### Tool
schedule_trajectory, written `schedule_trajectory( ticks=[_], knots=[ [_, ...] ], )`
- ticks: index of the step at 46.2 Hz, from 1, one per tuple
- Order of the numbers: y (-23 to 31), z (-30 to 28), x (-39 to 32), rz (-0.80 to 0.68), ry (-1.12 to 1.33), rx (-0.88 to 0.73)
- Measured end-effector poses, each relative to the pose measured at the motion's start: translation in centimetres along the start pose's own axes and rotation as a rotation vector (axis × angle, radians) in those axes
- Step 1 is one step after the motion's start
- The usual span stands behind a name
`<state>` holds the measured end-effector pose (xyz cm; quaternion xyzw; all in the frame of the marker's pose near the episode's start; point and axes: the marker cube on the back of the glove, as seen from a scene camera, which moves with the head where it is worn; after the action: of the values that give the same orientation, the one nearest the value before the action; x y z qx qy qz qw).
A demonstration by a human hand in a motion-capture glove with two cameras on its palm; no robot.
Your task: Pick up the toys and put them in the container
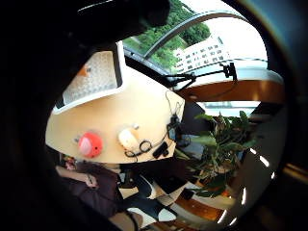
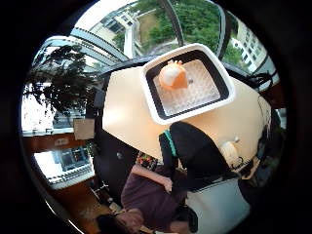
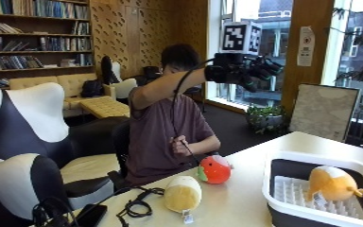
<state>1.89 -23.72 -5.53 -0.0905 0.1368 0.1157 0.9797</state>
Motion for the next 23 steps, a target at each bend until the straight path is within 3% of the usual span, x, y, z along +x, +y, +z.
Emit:
schedule_trajectory(
  ticks=[10, 23],
  knots=[
    [8.7, 3.2, 8.1, 0.010, -0.154, -0.015],
    [12.4, 18.3, 15.0, 0.114, -0.201, -0.207]
  ],
)
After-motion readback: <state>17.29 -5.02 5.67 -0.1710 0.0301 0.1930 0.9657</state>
